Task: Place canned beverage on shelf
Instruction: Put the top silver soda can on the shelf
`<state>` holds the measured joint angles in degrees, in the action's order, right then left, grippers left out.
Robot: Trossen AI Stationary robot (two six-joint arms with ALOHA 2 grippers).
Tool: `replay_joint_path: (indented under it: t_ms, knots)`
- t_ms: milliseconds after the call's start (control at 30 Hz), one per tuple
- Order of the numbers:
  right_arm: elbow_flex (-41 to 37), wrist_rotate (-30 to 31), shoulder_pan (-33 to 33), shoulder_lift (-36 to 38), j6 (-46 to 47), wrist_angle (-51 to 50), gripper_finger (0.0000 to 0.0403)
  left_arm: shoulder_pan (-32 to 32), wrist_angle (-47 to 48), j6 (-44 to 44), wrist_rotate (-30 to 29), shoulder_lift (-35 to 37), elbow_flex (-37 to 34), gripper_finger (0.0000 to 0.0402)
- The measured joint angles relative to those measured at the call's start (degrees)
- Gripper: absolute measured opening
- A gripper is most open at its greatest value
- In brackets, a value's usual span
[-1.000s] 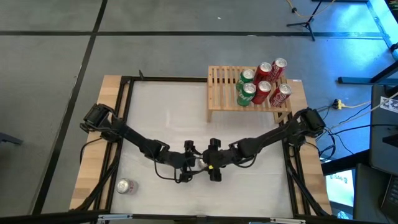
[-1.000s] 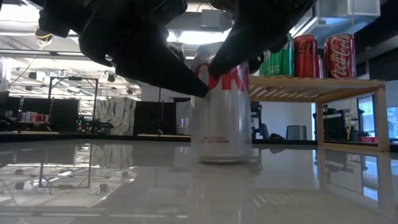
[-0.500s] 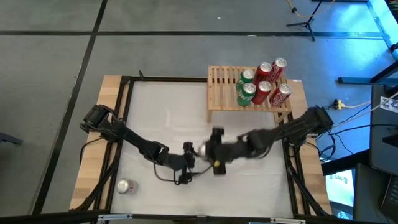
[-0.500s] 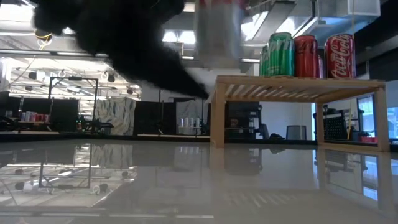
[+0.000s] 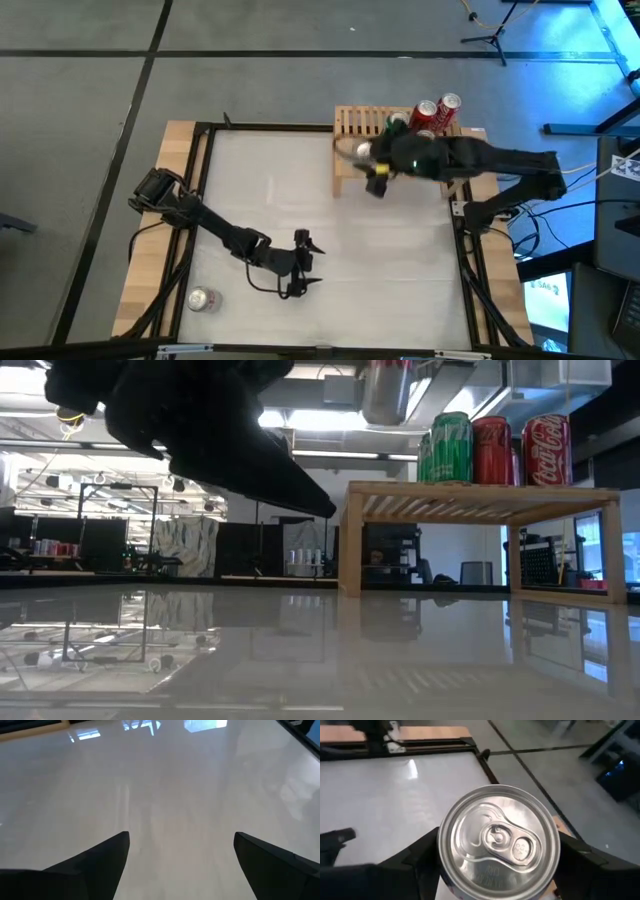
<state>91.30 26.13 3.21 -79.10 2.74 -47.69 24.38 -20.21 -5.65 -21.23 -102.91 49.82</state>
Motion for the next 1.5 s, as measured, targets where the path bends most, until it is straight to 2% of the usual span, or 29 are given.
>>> replay_joint_path:
  t_ms: [300,600,1267,1500]
  knots:
    - [-0.05,-13.82,-16.67,-1.35,-2.77,-0.12,0.0282,-0.02,0.01,0.03,-0.53,0.00,0.00,0.0349]
    - [-0.10,-23.08,-24.76,-3.42,-4.64,-0.57,0.0282,-0.02,0.02,0.24,-0.55,0.00,0.00,0.0349]
    - [-0.07,-24.25,-26.67,-9.58,-7.25,-1.67,0.0282,-0.02,0.02,0.24,-0.59,0.00,0.00,0.0349]
    - [-0.03,-24.27,-26.99,-9.61,-8.13,-1.93,0.0282,-0.02,0.01,0.26,-0.59,0.00,0.00,0.0349]
